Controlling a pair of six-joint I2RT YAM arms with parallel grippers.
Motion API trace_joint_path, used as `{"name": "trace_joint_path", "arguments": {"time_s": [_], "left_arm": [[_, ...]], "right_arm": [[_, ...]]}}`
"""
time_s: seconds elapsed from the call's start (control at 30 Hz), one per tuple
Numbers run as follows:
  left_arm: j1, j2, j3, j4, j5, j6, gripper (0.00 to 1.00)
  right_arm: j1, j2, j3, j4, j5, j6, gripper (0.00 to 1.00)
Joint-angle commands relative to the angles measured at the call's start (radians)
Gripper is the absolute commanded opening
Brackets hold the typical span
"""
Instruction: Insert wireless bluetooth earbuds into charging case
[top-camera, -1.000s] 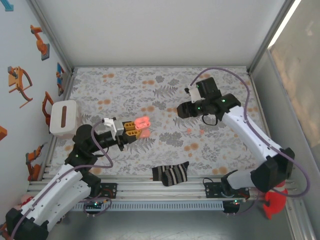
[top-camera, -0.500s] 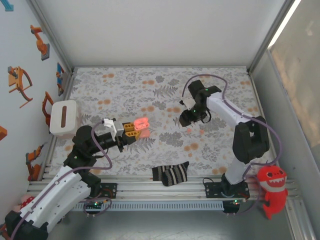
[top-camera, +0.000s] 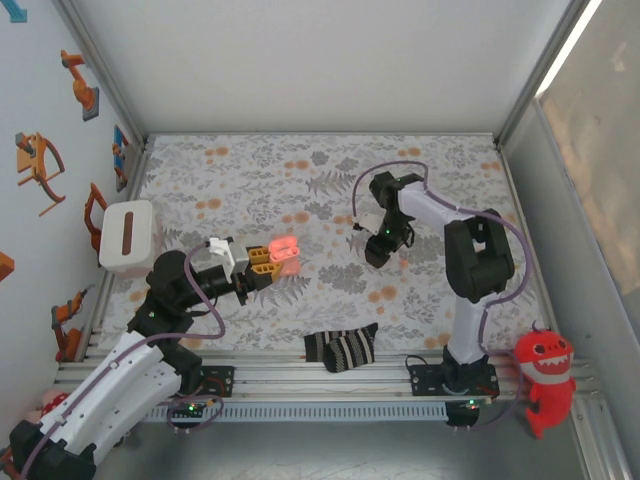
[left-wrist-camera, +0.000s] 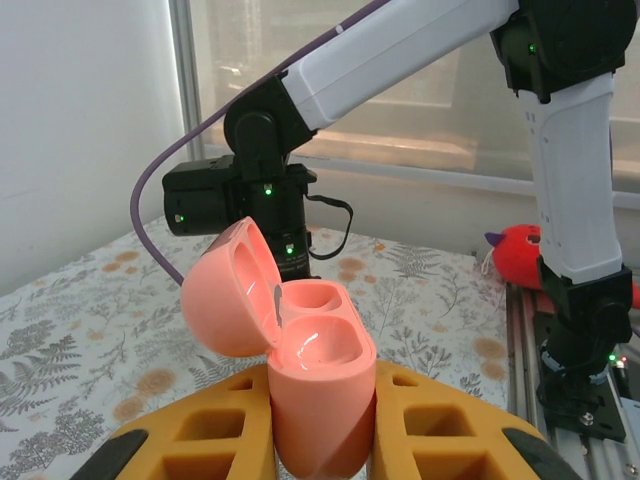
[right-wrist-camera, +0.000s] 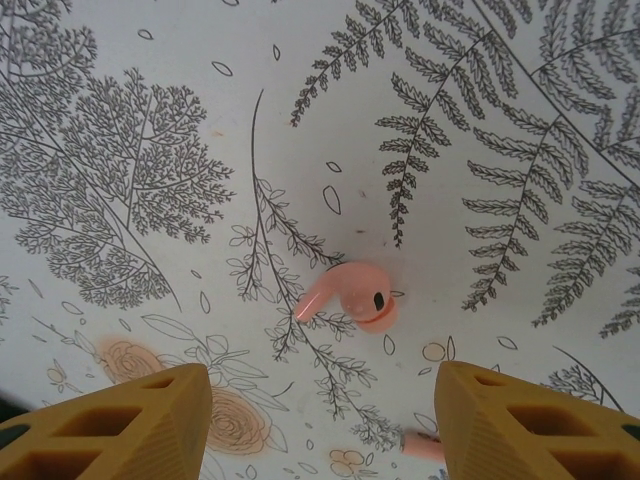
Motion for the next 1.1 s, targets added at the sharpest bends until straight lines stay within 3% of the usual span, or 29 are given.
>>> {"name": "trace_joint_path", "arguments": {"time_s": [0.0, 0.7, 1.07], "left_arm": [[-0.005, -0.004, 0.005, 0.006, 0.001, 0.023, 0.00], [-0.007, 0.017, 0.016, -0.011, -0.002, 0.030, 0.00], [-0.006, 0.023, 0.019, -0.014, -0.001, 0.031, 0.00]], "right_arm": [[-0.002, 0.016, 0.039, -0.036, 0.028, -0.060, 0.59], [-0.002, 0.131, 0.121, -0.076, 0.028, -0.076, 0.44], [-0.002, 0.146, 0.127, -0.080, 0.004, -0.077, 0.41]]}}
